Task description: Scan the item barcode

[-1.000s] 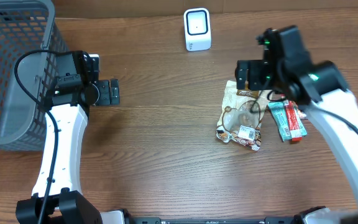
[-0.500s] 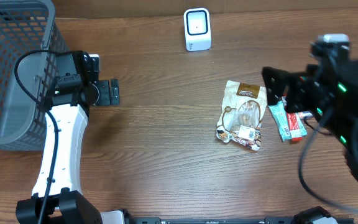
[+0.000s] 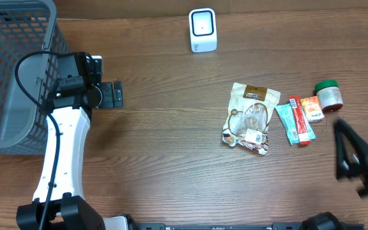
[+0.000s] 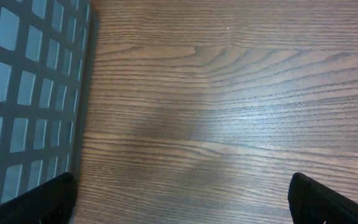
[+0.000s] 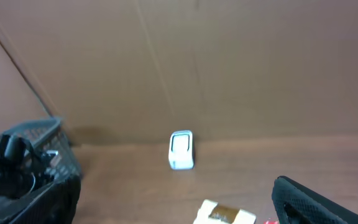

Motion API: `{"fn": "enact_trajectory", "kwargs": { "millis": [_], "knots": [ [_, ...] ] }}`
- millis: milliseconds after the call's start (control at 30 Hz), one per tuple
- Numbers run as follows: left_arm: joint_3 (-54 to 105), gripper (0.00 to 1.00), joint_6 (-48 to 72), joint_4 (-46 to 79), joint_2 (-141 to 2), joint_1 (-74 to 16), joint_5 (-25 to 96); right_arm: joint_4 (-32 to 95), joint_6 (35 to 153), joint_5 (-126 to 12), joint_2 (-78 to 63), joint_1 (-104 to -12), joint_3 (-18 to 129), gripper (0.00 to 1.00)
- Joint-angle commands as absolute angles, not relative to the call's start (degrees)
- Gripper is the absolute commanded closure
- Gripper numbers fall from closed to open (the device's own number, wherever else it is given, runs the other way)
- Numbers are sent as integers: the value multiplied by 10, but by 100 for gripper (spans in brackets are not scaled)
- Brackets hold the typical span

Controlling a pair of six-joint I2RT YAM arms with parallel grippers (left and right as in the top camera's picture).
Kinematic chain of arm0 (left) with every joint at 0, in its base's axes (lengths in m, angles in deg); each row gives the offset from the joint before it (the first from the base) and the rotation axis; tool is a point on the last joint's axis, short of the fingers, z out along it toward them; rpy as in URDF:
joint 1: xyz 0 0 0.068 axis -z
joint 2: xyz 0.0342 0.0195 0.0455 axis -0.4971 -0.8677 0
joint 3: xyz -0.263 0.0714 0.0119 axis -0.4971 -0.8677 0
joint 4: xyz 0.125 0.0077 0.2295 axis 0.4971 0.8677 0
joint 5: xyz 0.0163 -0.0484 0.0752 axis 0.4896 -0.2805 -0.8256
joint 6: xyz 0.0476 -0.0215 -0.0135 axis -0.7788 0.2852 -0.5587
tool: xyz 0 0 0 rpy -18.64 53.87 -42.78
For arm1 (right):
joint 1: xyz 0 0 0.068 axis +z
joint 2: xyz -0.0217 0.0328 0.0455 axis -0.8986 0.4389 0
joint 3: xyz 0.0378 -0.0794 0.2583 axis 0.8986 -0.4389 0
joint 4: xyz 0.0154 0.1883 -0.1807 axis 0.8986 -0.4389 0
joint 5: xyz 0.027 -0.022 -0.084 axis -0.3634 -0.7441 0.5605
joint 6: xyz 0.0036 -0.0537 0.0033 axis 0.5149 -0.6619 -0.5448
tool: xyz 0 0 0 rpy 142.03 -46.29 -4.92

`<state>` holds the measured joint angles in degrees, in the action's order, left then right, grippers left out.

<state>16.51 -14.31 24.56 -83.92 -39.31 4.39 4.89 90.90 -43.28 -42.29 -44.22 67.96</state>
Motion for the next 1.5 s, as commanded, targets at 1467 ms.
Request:
{"fn": "enact_trajectory", "kwargs": {
  "millis": [1467],
  "knots": [
    [160,0,-156,244,-844,-395,49,821,900,-511,-779,-571,-181,0]
  ]
}}
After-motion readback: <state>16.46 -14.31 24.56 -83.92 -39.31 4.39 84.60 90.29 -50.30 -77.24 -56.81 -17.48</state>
